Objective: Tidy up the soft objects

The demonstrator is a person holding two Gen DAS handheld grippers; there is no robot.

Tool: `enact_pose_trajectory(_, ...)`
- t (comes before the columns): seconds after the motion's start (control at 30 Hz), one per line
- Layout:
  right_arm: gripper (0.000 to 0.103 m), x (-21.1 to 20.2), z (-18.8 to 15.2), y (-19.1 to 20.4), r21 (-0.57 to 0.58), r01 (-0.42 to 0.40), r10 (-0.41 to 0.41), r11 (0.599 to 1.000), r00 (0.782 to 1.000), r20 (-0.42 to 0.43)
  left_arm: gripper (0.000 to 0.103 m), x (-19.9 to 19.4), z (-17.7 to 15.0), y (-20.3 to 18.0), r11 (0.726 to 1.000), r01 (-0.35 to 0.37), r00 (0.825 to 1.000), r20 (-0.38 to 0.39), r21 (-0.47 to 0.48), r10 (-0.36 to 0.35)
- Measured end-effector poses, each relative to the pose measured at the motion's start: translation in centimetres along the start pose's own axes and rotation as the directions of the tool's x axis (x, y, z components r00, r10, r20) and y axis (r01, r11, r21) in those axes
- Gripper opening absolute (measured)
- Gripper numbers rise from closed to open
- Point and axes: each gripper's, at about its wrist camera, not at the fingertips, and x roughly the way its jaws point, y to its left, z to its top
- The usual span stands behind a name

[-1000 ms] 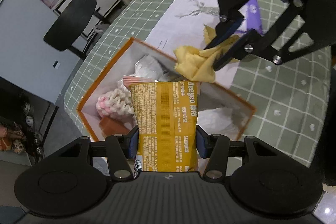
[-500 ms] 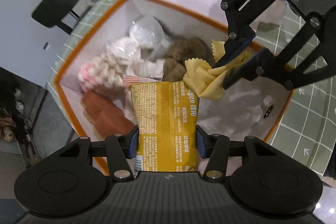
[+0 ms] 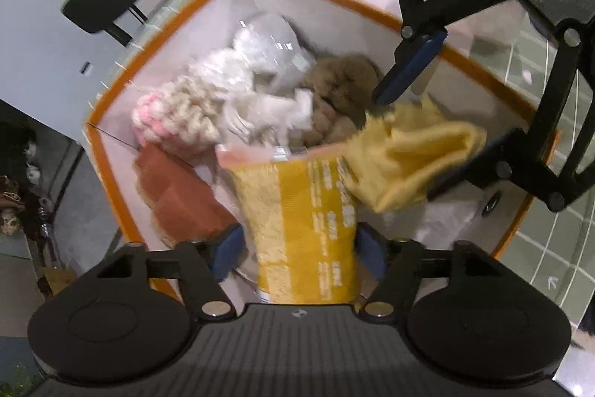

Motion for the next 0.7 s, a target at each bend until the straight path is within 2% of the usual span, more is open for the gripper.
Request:
enact_pose_trajectory(0.03, 0.066, -0.3, -0.1, -0.1, 0.015, 0.004, -0.004, 1.0, 1.0, 0.014, 0.092, -0.5, -0.1, 0.2, 1.0, 0.005, 1.0, 0.029, -0.013, -0.004)
enact_pose_trajectory(0.1, 0.074, -1.0, -0.2, -0.2, 0.046, 0.006, -0.009, 0.999, 0.999, 0.047, 0.093, -2.0, -0.3, 0.9, 0.997, 0.024, 0.995, 0.101, -0.07, -0.017)
enact_pose_trajectory(0.2, 0.086, -2.5, -0.5, -0.4, 0.106, 0.018, -0.029, 0.994, 0.994, 0.108, 0.093, -4.3, -0.9, 2.0, 0.982, 0.028, 0.979, 0.206, -0.186, 0.011)
enact_pose_trajectory(0.3, 0.095, -4.3, -0.8, -0.5, 0.184, 0.033, -0.066, 0.982, 0.983, 0.173, 0.094, -6.6, -1.6, 2.3, 0.948, 0.045, 0.948, 0.314, -0.315, 0.059)
enact_pose_trajectory(0.37, 0.1, -5.3, -0.9, -0.5, 0.227, 0.049, -0.095, 0.973, 0.976, 0.197, 0.103, -7.6, -1.5, 2.0, 0.914, 0.018, 0.937, 0.325, -0.406, 0.126)
enact_pose_trajectory(0.43, 0.1, -6.2, -1.0, -0.5, 0.271, 0.071, -0.131, 0.96, 0.968, 0.212, 0.103, -8.5, -1.8, 1.1, 0.851, -0.066, 0.924, 0.29, -0.52, 0.249)
enact_pose_trajectory(0.5, 0.1, -6.9, -1.4, -0.6, 0.337, 0.08, -0.162, 0.938, 0.962, 0.222, 0.103, -9.4, -2.2, -0.1, 0.774, -0.123, 0.898, 0.263, -0.621, 0.353)
enact_pose_trajectory(0.6, 0.1, -7.1, -2.1, -0.5, 0.403, 0.093, -0.19, 0.91, 0.959, 0.208, 0.103, -10.1, -2.7, -2.0, 0.69, -0.141, 0.88, 0.23, -0.71, 0.416)
enact_pose_trajectory(0.7, 0.1, -7.2, -2.7, -0.3, 0.448, 0.168, -0.269, 0.878, 0.948, 0.171, 0.103, -10.1, -3.0, -3.4, 0.618, -0.138, 0.882, 0.188, -0.774, 0.433)
